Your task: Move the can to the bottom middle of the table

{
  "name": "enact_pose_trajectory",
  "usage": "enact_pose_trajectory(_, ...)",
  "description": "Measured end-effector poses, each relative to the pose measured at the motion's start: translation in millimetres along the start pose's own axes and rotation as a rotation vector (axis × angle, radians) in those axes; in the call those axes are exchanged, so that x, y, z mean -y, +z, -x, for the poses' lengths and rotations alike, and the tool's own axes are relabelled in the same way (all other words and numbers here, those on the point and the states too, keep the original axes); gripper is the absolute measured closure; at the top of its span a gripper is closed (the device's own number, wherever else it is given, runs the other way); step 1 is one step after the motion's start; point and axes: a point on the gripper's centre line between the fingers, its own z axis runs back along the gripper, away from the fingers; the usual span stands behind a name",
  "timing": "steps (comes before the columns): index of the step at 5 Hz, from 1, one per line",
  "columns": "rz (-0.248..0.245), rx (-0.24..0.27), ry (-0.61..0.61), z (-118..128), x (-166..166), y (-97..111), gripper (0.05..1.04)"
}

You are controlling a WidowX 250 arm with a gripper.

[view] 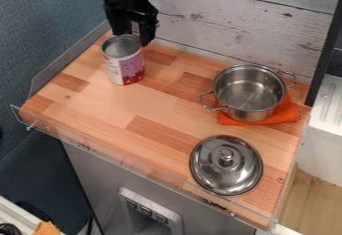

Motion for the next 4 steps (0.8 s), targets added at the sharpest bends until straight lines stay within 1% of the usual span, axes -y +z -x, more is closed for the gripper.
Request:
enact_pose_trajectory(1,0.014,-0.060,0.024,23,7,-1,0.082)
enact_pose_trajectory(2,0.017,-0.083,0.043,41,13,12,0.084)
enact_pose_trajectory(3,0.047,-0.127,0.062,63,24,14,0.084)
enact_pose_trajectory(4,0.075,-0.155,0.085,81,35,22,0.084)
